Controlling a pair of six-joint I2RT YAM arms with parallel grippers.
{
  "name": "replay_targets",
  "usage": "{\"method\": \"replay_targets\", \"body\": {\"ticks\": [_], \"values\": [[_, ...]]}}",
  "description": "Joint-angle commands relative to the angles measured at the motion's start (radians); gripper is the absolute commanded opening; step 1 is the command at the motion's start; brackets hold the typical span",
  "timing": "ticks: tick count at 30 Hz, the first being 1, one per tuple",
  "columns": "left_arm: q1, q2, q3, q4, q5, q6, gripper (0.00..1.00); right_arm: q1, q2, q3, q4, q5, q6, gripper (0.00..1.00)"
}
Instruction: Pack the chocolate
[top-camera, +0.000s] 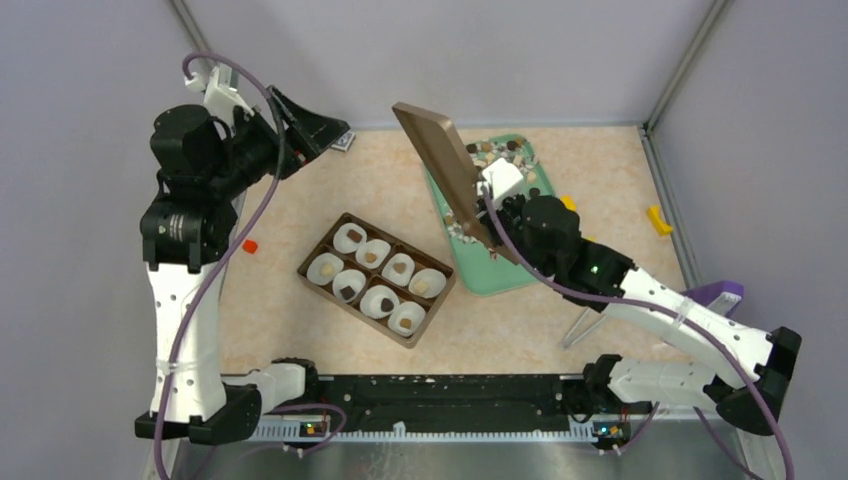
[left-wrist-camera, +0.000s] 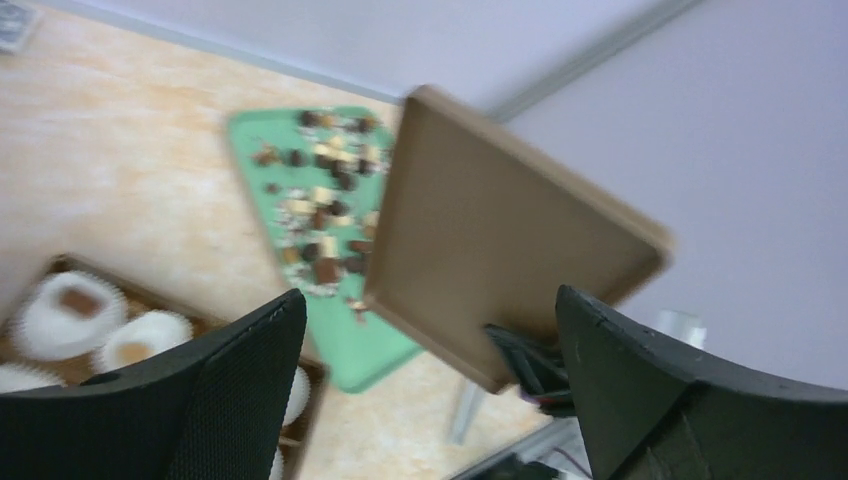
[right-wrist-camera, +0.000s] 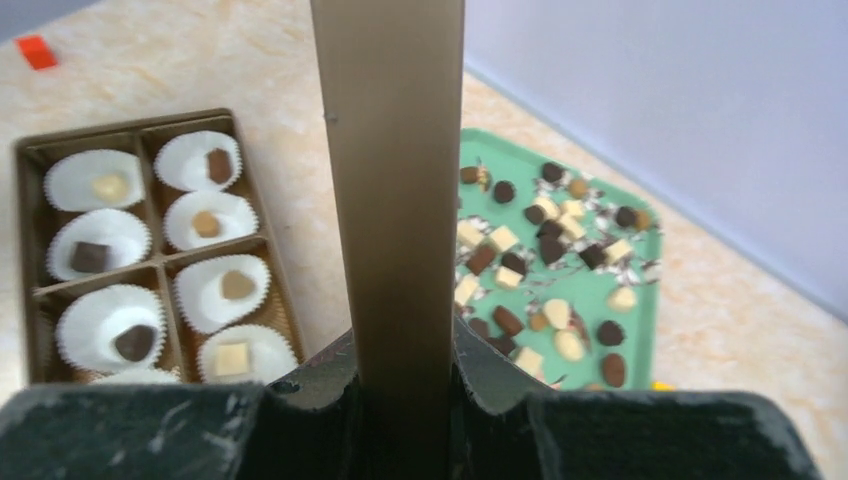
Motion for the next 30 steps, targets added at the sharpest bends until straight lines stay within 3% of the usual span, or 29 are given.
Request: {"method": "replay_targets", "body": {"ticks": [1,5,16,24,30], "values": [[0.004,0.046,-0.103,0.34,0.346,-0.26,0.97,0.101,-0.043,-0.063,0.232,0.228,-0.176,0.0],[0.001,0.076,-0.165,0.465,0.451,-0.374,0.99,0.2,-0.018,-0.135,0.434,0.38,-0.314,0.0],[0.001,0.048,-0.239,0.347,0.473,-0.347,0.99,0.28,0.063,-0.209,0.726,0.497,-0.512,0.0],[0.003,0.044,-0.321,0.368,0.494,-0.375,0.99,0.343,0.153,-0.382,1.247,0.498,-0.908,0.0],[0.005,0.041,-0.341,0.386,0.499,-0.386,0.99,0.382,0.264,-0.42,1.542,0.505,-1.126,0.0]]}}
